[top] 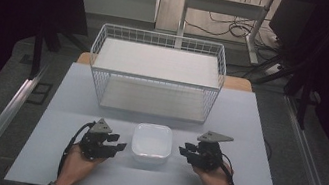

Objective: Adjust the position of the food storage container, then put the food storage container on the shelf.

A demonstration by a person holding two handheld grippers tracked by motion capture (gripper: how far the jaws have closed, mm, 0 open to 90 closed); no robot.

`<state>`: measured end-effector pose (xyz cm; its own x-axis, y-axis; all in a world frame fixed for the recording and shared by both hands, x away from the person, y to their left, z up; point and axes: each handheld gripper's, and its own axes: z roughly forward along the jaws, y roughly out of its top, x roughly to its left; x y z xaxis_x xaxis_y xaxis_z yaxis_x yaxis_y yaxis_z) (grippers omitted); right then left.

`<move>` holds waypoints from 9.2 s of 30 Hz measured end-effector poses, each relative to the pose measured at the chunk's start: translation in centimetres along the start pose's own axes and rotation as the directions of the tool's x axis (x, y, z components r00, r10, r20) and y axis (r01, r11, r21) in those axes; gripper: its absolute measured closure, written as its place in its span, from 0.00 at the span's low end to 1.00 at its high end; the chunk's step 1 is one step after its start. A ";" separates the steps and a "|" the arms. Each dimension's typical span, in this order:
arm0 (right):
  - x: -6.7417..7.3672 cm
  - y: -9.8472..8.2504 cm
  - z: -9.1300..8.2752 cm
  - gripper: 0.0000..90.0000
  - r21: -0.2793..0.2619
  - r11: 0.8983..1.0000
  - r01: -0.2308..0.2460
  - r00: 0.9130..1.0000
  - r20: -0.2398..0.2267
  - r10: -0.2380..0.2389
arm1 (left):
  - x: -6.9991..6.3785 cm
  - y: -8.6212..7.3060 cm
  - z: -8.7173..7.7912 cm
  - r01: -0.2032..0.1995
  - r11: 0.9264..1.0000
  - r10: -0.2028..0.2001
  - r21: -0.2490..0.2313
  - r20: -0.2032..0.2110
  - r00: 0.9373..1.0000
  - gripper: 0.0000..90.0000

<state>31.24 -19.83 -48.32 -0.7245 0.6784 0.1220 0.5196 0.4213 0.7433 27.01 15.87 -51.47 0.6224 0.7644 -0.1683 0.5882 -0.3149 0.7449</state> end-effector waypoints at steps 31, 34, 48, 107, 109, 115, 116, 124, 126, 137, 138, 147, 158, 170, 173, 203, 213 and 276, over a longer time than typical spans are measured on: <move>0.4 -2.2 -0.7 0.02 -0.020 0.996 0.082 0.996 0.046 -0.082 | 0.0 -1.7 -1.8 -0.070 0.997 0.073 -0.043 0.079 0.994 0.00; 0.5 -1.9 -0.6 0.01 -0.026 0.996 0.085 0.996 0.041 -0.084 | -0.3 -1.6 -1.4 -0.097 0.995 0.098 -0.013 0.054 0.994 0.00; 1.4 0.4 0.6 0.00 -0.050 0.997 0.060 0.998 0.021 -0.059 | -0.7 0.6 -0.2 -0.083 0.997 0.082 0.005 0.095 0.992 0.12; 2.9 2.3 0.8 0.87 -0.016 0.986 -0.164 0.984 -0.067 0.163 | -0.5 3.6 0.3 0.148 0.989 -0.143 -0.022 0.149 0.979 0.87; 2.9 2.5 0.6 0.87 -0.029 0.987 -0.158 0.985 -0.072 0.156 | -0.5 3.9 -0.1 0.145 0.989 -0.138 -0.037 0.146 0.980 0.87; 3.0 3.6 0.0 0.87 -0.070 0.989 -0.132 0.989 -0.081 0.126 | -0.3 5.0 -1.3 0.131 0.989 -0.120 -0.066 0.145 0.982 0.88; 3.0 4.0 -0.2 0.87 -0.078 0.989 -0.129 0.989 -0.084 0.122 | -0.3 5.2 -1.5 0.126 0.990 -0.115 -0.069 0.142 0.983 0.88; 3.1 5.7 -0.9 0.87 -0.122 0.987 -0.108 0.992 -0.084 0.098 | 0.0 7.0 -3.0 0.107 0.989 -0.092 -0.106 0.130 0.987 0.88; 3.0 6.3 -1.2 0.87 -0.130 0.986 -0.102 0.992 -0.086 0.092 | 0.1 7.5 -3.4 0.103 0.988 -0.088 -0.113 0.130 0.988 0.88; 2.9 9.3 -2.4 0.87 -0.177 0.981 -0.083 0.994 -0.089 0.068 | 0.3 10.0 -5.5 0.080 0.983 -0.063 -0.164 0.105 0.992 0.88; 2.9 9.3 -2.4 0.87 -0.177 0.981 -0.083 0.994 -0.089 0.068 | 0.3 10.2 -5.7 0.077 0.983 -0.060 -0.169 0.104 0.993 0.88; 3.1 11.8 -3.6 0.87 -0.207 0.977 -0.057 0.996 -0.083 0.041 | 0.4 12.4 -7.5 0.055 0.977 -0.038 -0.204 0.087 0.996 0.88; 2.5 15.7 -4.8 0.87 -0.251 0.966 -0.057 0.996 -0.086 0.037 | 1.3 16.0 -9.5 0.043 0.968 -0.025 -0.248 0.074 0.997 0.88; 0.5 20.0 -5.0 0.86 -0.269 0.960 -0.072 0.996 -0.066 0.056 | 2.9 20.4 -9.5 0.045 0.965 -0.032 -0.257 0.056 0.998 0.89; -0.2 20.7 -4.6 0.86 -0.264 0.961 -0.084 0.996 -0.062 0.070 | 3.5 21.2 -9.0 0.056 0.968 -0.044 -0.245 0.054 0.998 0.89; -2.5 23.1 -2.3 0.76 -0.231 0.959 -0.166 0.986 -0.044 0.160 | 4.8 23.8 -6.4 0.044 0.981 -0.046 -0.190 -0.003 0.999 0.72; -2.5 23.9 -1.6 0.67 -0.222 0.964 -0.144 0.989 -0.013 0.145 | 5.3 24.2 -5.9 0.068 0.981 -0.069 -0.182 -0.001 0.998 0.70; -1.4 24.5 -1.3 0.16 -0.204 0.979 0.029 0.992 0.129 -0.003 | 5.8 22.3 -6.9 -0.083 0.962 0.112 -0.260 0.102 0.988 0.00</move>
<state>44.40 -11.23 -29.46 -0.6616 0.7491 0.0340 0.3947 0.3094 0.8651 40.20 17.20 -31.37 0.7340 0.6627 -0.1485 0.3804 -0.2200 0.8983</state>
